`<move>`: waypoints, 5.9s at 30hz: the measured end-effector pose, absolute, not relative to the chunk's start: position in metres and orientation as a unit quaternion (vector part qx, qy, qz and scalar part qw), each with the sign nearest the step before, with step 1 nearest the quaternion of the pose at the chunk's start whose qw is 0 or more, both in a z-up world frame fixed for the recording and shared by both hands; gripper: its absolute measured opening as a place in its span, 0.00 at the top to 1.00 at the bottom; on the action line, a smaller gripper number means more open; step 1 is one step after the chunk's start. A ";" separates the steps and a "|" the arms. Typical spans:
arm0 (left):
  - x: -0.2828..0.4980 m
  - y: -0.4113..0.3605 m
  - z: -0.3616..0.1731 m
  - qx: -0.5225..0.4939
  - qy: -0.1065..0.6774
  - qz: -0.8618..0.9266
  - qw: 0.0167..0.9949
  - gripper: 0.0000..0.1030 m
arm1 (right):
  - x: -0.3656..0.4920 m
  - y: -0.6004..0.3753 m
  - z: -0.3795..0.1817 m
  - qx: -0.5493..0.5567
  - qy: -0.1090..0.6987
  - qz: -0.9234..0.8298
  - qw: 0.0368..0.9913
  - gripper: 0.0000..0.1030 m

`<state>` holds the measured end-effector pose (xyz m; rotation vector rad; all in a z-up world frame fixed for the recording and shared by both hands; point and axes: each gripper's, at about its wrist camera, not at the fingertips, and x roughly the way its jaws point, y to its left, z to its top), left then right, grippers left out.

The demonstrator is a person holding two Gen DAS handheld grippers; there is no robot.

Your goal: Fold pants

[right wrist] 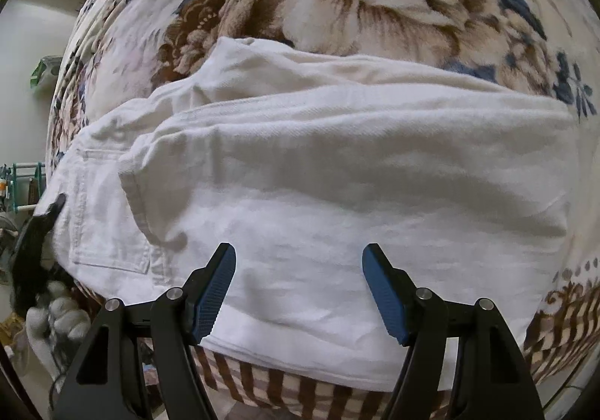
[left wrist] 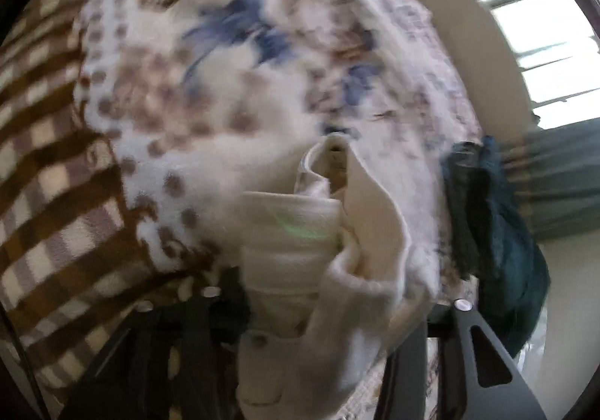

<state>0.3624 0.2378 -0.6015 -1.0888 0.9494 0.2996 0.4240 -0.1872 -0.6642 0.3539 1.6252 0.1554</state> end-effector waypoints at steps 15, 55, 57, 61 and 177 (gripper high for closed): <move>0.389 0.093 -0.463 -0.268 0.443 0.034 0.855 0.78 | 0.417 -0.236 -0.653 0.130 0.726 0.000 0.675 0.30; 0.381 0.010 -0.502 -0.141 0.573 0.087 0.803 0.10 | 0.410 -0.308 -0.683 0.344 0.663 0.204 0.633 0.80; 0.386 0.015 -0.498 -0.143 0.569 0.088 0.805 0.10 | 0.402 -0.311 -0.663 0.345 0.645 0.204 0.650 0.82; 0.400 0.011 -0.496 -0.146 0.572 0.057 0.805 0.10 | 0.381 -0.355 -0.624 0.346 0.627 0.170 0.677 0.83; 0.467 -0.078 -0.637 -0.247 0.714 -0.180 0.629 0.02 | 0.234 -0.427 -0.738 0.699 0.442 0.051 0.560 0.16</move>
